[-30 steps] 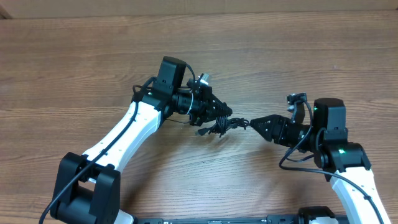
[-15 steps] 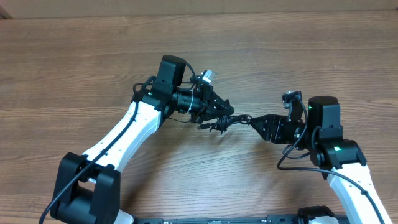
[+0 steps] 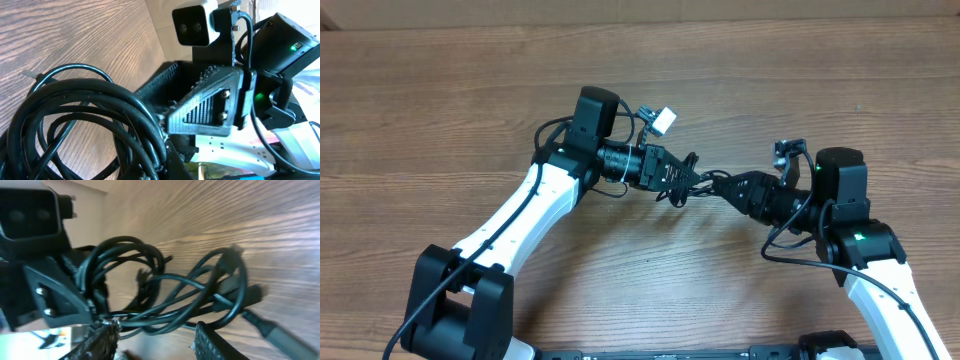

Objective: Untangle cables

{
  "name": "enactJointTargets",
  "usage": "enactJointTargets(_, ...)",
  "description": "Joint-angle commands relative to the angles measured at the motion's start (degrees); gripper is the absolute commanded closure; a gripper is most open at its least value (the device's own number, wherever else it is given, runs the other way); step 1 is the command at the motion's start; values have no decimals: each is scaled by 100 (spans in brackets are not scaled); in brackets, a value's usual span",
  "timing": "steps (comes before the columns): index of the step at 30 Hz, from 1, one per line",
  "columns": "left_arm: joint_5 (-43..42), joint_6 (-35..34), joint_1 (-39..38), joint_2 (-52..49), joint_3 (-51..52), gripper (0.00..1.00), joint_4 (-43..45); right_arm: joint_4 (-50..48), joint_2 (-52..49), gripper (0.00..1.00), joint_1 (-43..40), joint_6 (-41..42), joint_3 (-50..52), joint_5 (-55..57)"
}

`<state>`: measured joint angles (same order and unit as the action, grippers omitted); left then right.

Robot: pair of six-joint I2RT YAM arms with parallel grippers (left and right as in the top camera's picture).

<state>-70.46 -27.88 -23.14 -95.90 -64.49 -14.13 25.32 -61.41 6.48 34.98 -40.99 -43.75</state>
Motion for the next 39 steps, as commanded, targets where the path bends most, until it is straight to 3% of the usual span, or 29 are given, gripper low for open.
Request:
enactJointTargets(1, -15, 127, 17, 109, -59, 96, 42, -22, -2, 58, 33, 822, -66, -286)
enactJointTargets(11, -271, -306, -55, 109, -59, 96, 745, 181, -24, 66, 33, 1172, -63, -219)
enactJointTargets(17, -439, -391, -57, 109, -59, 96, 844, 175, -31, 67, 33, 1172, -63, 138)
enactJointTargets(23, -627, -549, -63, 109, -59, 96, 850, 164, -35, 75, 33, 1172, -63, 507)
enactJointTargets(34, -710, -592, -337, 109, -59, 96, 979, -133, -35, 75, 33, 1373, -63, 254)
enactJointTargets(39, -717, -1034, -396, 109, -59, 96, 1495, -105, -35, 76, 33, 1458, -63, 232)
